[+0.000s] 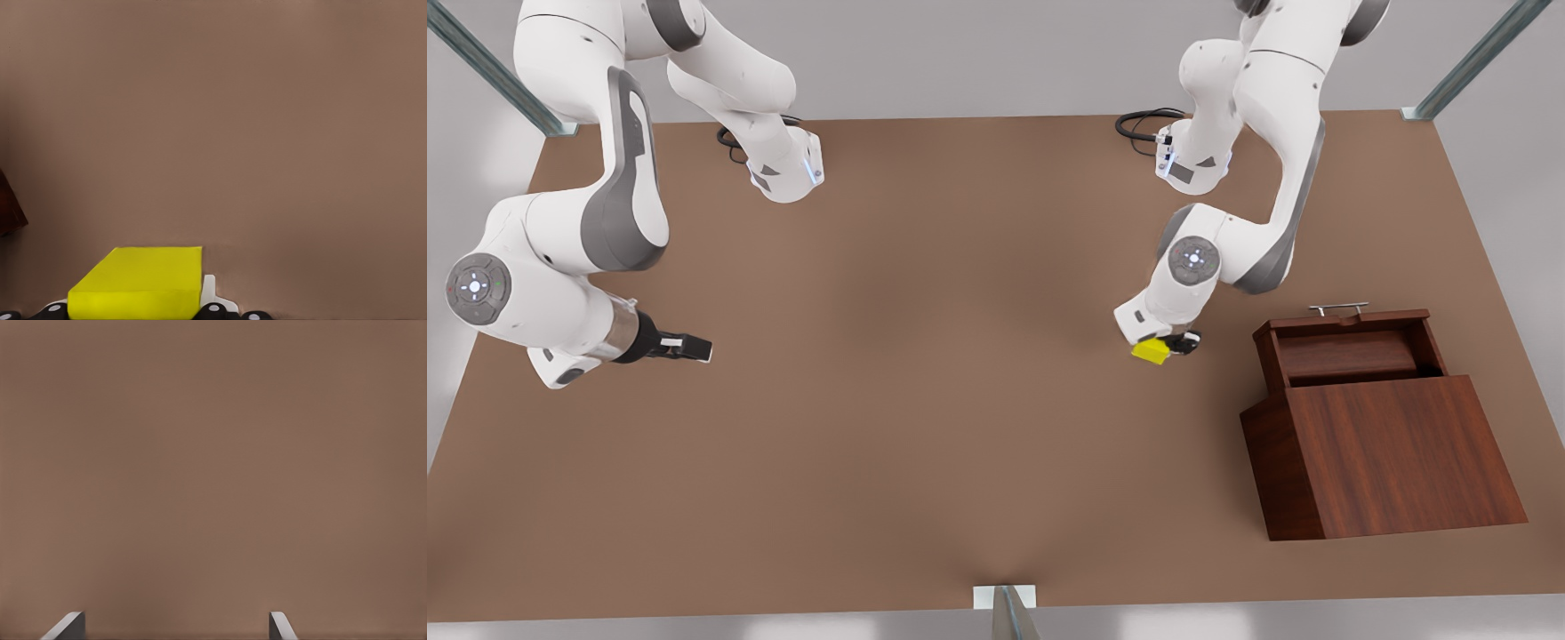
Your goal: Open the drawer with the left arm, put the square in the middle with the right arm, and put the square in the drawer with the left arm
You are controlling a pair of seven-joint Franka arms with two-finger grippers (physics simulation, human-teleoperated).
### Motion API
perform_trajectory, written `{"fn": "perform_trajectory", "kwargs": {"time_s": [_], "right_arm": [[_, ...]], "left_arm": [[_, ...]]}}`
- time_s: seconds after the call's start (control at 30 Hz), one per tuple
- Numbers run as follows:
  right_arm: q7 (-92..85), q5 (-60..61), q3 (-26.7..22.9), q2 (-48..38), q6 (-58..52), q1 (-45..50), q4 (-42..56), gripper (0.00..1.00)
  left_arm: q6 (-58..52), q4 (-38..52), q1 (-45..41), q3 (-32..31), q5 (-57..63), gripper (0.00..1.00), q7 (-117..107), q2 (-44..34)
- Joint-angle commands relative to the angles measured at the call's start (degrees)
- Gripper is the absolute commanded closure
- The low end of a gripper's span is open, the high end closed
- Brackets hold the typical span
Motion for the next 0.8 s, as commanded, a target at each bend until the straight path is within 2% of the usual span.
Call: {"fn": "perform_trajectory", "kwargs": {"time_s": [0.0,0.03,0.1,0.17,0.23,0.3,0.53,0.63,0.73,0.77], "right_arm": [[0.00,0.00,0.00,0.00,0.00,0.00,0.01,0.00],[0.00,0.00,0.00,0.00,0.00,0.00,-0.08,0.00],[0.09,0.00,0.00,0.00,0.09,0.00,-0.08,0.00],[0.09,0.00,0.00,0.00,0.09,0.09,-0.08,0.00],[0.09,0.00,0.00,0.08,0.09,0.09,-0.08,0.00],[0.09,0.00,0.00,0.00,0.18,0.00,-0.08,0.00],[0.00,0.00,0.00,0.17,0.00,0.00,-0.08,0.00],[-0.09,0.09,0.00,0.08,-0.18,-0.09,-0.08,0.00],[0.09,0.09,0.00,0.08,-0.18,-0.09,-0.17,0.00],[0.09,0.09,0.00,0.17,-0.09,-0.09,-0.17,0.00]], "left_arm": [[-1.14,0.00,1.68,0.01,-0.75,0.31,0.11,-0.92],[-3.16,0.09,4.23,0.18,-0.66,0.31,0.03,-2.07],[-5.71,0.09,6.34,5.28,-0.84,0.31,0.55,-5.23],[-9.05,0.09,8.10,6.41,-0.49,0.31,0.38,-5.85],[-9.23,0.26,8.63,12.83,-0.40,0.31,1.26,-6.55],[-9.14,2.19,12.40,12.93,-0.66,0.31,1.35,-5.41],[-5.98,4.13,17.51,13.01,-0.31,0.31,1.70,-0.31],[-5.98,4.31,18.12,12.93,-0.31,0.24,1.70,0.66],[-5.89,4.31,18.39,13.01,-0.31,0.01,1.70,1.36],[-5.98,4.31,19.00,13.01,-0.31,0.01,1.70,1.36]]}}
